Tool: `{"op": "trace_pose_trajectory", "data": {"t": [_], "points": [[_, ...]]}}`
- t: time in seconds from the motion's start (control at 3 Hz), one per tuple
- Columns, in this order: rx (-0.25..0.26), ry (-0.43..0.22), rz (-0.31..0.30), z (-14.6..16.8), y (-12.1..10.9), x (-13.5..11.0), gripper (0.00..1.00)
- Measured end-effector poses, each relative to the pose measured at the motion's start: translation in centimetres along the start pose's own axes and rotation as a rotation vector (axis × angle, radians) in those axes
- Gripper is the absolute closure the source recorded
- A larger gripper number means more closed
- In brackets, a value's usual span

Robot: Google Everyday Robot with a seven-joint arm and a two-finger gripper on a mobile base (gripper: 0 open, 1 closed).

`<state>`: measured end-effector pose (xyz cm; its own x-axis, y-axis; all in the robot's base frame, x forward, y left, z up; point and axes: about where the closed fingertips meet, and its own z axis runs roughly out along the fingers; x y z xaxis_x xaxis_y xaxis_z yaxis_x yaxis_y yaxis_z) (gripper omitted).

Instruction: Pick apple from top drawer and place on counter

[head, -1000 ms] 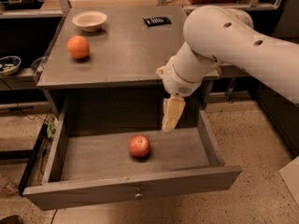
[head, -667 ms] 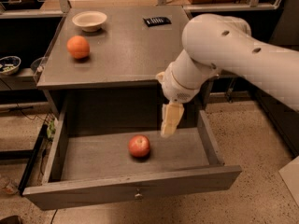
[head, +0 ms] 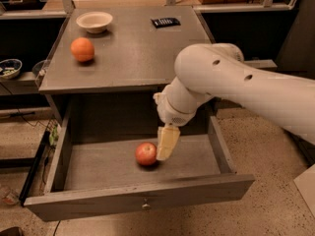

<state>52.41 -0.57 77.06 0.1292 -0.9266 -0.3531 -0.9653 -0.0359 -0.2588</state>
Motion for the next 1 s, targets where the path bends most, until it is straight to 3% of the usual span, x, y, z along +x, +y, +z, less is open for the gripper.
{"op": "trace_pose_trajectory", "data": {"t": [0.33, 1.0], "points": [[-0.053, -0.025, 0.037, 4.5, 0.6, 0.4, 0.00], [-0.068, -0.037, 0.038, 5.8, 1.1, 0.2, 0.00]]}}
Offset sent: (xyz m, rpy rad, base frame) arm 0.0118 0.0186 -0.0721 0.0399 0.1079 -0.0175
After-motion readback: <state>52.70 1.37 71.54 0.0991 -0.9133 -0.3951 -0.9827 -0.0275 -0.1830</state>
